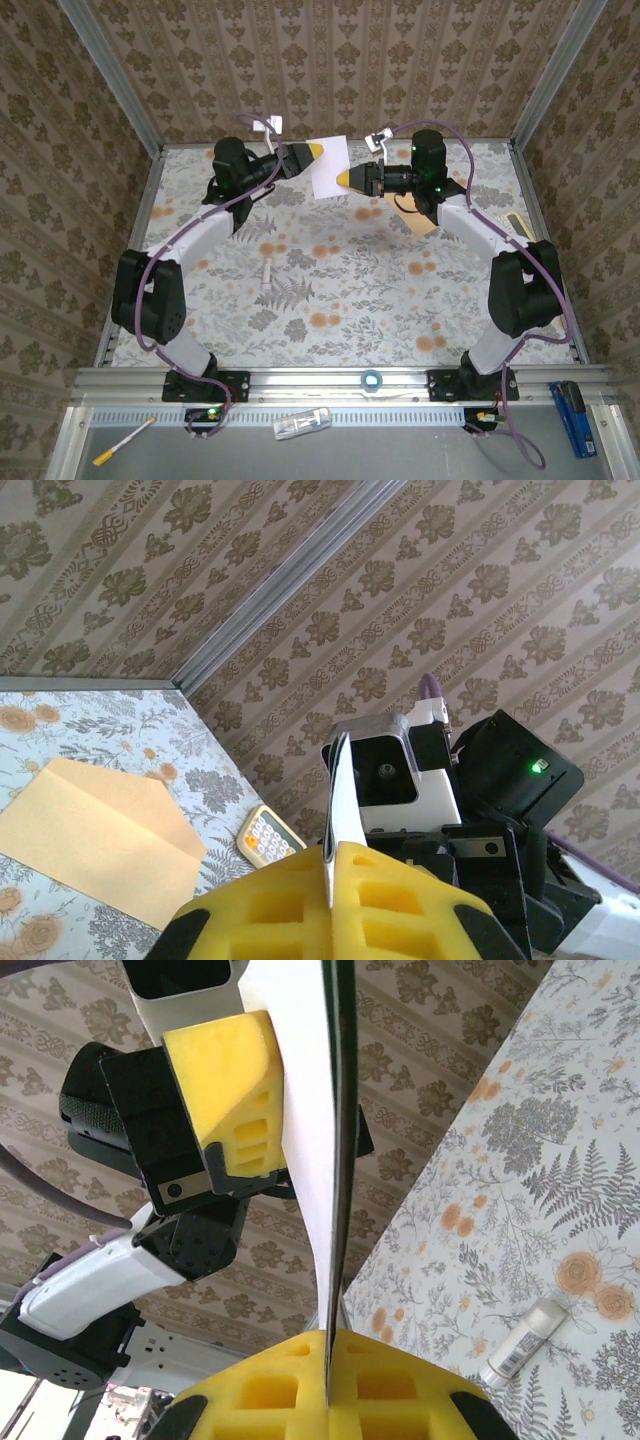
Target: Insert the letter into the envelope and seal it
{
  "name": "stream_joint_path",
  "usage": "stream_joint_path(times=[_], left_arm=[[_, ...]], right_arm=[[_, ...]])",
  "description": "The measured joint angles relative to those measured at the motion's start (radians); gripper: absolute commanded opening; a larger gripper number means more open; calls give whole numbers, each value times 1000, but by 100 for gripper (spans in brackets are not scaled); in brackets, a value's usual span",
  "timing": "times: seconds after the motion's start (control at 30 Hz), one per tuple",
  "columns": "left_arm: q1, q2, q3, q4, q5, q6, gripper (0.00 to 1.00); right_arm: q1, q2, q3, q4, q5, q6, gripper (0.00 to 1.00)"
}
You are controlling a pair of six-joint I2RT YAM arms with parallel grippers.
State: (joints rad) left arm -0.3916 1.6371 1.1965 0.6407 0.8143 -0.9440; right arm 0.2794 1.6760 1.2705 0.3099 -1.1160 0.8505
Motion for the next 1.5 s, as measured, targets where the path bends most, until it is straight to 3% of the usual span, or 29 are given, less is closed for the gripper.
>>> stream_joint_path(times=[0.2, 0.4, 0.7, 0.87, 0.93, 1.07, 1.2, 1.5], left_arm=[[7, 0, 0, 37, -21, -23, 1], [14, 2, 0, 64, -35, -33, 1], [14, 18, 0, 68, -34, -45, 1], [14, 18, 0, 71, -34, -51, 28], [14, 18, -1, 72, -33, -53, 43], [14, 18, -4, 87, -19, -59, 56], [14, 18, -14, 105, 9, -59, 50], [14, 18, -62, 116, 45, -64, 18]], right_arm=[[0, 0, -23, 110, -16, 70, 19], [0, 0, -73, 184, -18, 128, 19], [0, -2, -77, 215, -16, 147, 0], [0, -2, -77, 217, -14, 148, 0], [0, -2, -77, 217, -14, 148, 0], [0, -2, -77, 217, -3, 148, 0], [0, -3, -77, 216, 14, 148, 0], [0, -3, -76, 226, 40, 162, 0]])
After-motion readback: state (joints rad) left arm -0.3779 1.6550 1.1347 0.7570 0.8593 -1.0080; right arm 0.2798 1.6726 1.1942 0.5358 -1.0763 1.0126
